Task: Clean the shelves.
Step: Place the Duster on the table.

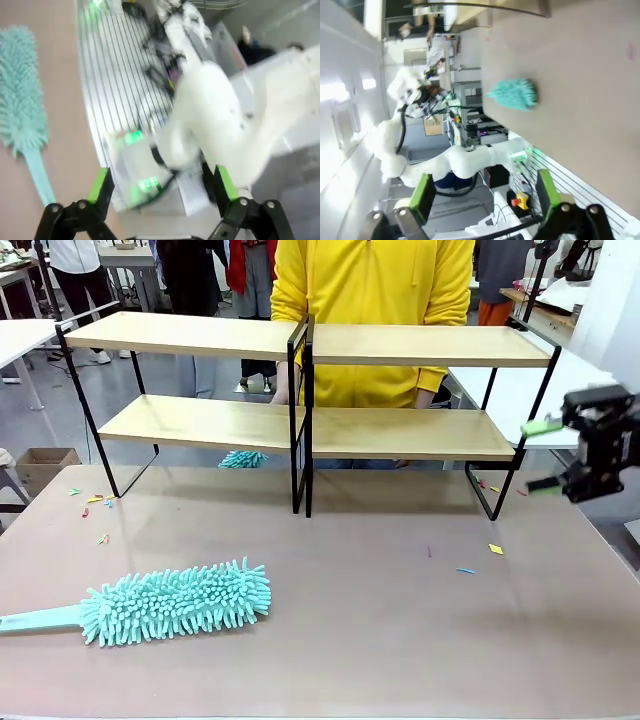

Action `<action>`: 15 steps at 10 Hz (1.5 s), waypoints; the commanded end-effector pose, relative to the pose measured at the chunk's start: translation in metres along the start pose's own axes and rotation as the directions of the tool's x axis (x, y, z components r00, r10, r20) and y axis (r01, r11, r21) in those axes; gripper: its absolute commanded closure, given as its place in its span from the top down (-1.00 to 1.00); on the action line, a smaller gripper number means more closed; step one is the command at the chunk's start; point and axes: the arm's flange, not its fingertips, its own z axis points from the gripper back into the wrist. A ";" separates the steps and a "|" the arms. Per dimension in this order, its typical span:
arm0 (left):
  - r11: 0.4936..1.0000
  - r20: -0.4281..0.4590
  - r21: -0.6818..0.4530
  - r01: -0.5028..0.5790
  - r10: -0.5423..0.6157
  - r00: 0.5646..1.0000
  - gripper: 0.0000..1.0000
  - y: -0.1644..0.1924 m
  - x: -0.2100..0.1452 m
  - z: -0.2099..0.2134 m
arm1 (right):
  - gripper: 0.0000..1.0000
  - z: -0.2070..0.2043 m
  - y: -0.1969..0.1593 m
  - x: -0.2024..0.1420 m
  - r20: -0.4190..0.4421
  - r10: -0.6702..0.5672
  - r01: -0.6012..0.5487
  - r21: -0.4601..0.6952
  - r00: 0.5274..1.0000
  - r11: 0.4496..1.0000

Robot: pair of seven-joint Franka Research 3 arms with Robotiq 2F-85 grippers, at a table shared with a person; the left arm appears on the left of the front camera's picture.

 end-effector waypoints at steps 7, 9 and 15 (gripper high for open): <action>0.999 0.160 0.033 0.043 -0.048 0.986 1.00 0.018 -0.005 -0.006 | 1.00 0.010 0.024 -0.008 0.032 0.036 -0.037 0.034 0.999 0.999; 0.999 0.160 0.033 0.043 -0.048 0.986 1.00 0.018 -0.005 -0.006 | 1.00 0.010 0.024 -0.008 0.032 0.036 -0.037 0.034 0.999 0.999; 0.999 0.160 0.033 0.043 -0.048 0.986 1.00 0.018 -0.005 -0.006 | 1.00 0.010 0.024 -0.008 0.032 0.036 -0.037 0.034 0.999 0.999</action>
